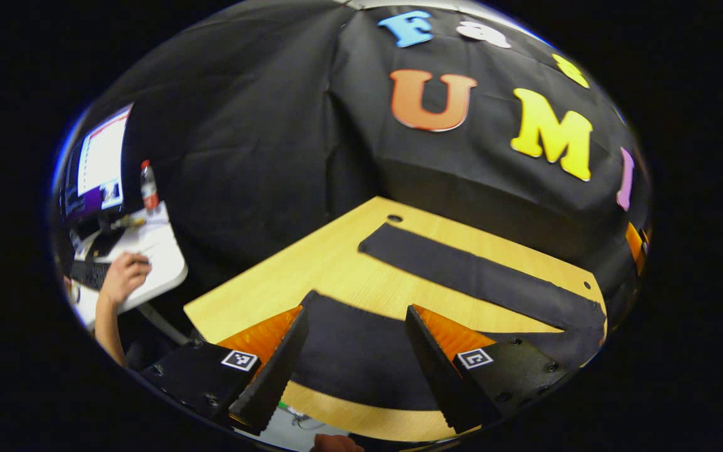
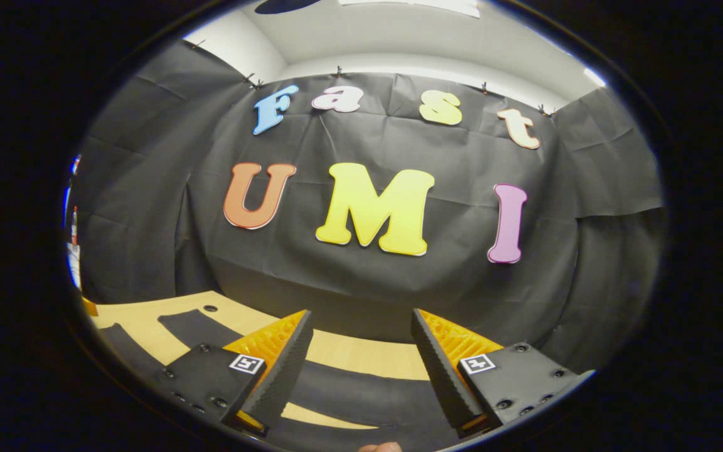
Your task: Grasp the waist and the cuffs of the jeans and fold them to make the two legs overlap; first hold the waist and fold one-third of the jeans toward the cuffs, then hold the cuffs and fold the remaining one-third in the same direction to finish folding.
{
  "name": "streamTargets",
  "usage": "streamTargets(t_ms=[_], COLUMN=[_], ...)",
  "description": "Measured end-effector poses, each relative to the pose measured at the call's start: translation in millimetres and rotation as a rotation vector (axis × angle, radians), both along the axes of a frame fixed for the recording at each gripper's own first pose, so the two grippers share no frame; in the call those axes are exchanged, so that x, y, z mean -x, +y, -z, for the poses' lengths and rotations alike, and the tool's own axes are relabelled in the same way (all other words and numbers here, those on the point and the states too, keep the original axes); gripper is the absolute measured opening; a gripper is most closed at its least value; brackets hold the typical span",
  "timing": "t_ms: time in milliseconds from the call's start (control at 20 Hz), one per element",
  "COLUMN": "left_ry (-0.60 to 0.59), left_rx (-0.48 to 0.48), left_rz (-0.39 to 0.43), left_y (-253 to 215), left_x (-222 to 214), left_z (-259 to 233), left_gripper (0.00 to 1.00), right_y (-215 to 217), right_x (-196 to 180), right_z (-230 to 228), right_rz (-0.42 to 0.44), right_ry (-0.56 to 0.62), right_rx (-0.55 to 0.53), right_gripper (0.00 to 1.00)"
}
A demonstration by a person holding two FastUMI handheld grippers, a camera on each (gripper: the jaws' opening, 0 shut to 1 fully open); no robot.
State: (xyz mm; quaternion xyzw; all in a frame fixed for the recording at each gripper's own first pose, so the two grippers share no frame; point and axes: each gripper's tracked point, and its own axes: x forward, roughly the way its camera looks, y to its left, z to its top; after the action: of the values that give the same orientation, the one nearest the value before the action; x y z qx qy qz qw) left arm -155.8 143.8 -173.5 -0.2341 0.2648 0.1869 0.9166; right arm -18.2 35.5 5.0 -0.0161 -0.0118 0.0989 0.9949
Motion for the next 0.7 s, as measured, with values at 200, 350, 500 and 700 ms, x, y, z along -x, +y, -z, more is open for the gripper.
streamTargets(t_ms=[200, 350, 500, 700], left_ry=[0.118, 0.17, 0.208, 0.2], left_rx=[0.238, 0.38, 0.486, 0.543], left_rz=[-0.09, -0.141, -0.216, -0.247], left_y=[-3, -6, -4, 2], left_x=[19, 29, 33, 22], left_z=[44, 69, 86, 90], left_gripper=[0.99, 0.99, 1.0, 1.0], right_y=[0, 3, -1, -12], right_x=[-3, -4, -5, -7], right_z=[3, 6, 7, 15], right_rz=[0.0, -0.015, -0.016, 0.006], right_ry=[0.006, 0.013, 0.012, 0.039], right_rx=[0.015, 0.036, 0.065, 0.075], right_gripper=[0.96, 0.96, 0.96, 0.96])
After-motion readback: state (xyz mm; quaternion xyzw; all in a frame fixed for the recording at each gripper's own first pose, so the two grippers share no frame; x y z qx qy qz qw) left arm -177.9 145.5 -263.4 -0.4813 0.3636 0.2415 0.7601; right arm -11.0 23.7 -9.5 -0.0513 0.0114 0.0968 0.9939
